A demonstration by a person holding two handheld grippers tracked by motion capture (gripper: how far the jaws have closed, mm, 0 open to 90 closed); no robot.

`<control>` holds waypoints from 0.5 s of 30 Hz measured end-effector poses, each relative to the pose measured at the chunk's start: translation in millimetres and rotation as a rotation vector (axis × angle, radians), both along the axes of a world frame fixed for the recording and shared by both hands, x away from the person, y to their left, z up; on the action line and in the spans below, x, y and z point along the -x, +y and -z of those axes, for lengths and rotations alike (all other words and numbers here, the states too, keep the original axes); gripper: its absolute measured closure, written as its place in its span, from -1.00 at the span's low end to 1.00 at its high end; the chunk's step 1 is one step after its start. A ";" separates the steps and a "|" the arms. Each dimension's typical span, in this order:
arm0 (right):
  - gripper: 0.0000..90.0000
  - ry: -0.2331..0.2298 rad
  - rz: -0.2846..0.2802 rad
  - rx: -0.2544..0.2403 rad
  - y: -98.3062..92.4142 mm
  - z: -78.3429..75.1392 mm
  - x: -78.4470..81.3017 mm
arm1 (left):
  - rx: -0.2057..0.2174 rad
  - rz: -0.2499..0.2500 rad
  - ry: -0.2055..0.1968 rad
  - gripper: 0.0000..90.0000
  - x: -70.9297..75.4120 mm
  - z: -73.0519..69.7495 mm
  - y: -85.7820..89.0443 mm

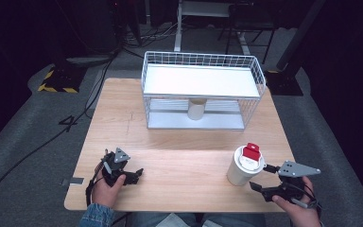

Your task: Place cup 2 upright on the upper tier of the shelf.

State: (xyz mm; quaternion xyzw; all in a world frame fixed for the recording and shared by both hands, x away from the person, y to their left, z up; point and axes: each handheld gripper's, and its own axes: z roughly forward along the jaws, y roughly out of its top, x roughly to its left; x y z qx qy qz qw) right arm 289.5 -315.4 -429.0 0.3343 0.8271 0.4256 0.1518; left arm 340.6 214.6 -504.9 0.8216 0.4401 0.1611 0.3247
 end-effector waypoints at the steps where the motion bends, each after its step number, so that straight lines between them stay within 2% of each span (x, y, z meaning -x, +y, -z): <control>1: -0.65 -0.002 0.004 -0.008 2.6 2.8 -0.8 | 0.000 0.000 0.000 -0.85 0.0 0.0 0.0; 5: -0.65 0.000 0.003 -0.024 10.9 10.8 -4.0 | 0.000 0.000 0.000 -0.85 0.0 0.0 0.0; 10: -0.65 -0.017 0.037 -0.035 15.7 18.6 -9.6 | 0.000 0.000 0.000 -0.85 0.0 0.0 0.0; 13: -0.66 -0.011 0.045 -0.043 15.9 23.0 -13.1 | -0.001 0.000 0.000 -0.85 0.0 0.0 0.0; 15: -0.69 -0.014 0.044 -0.066 17.2 29.2 -16.1 | 0.000 0.000 0.000 -0.85 0.0 0.0 0.0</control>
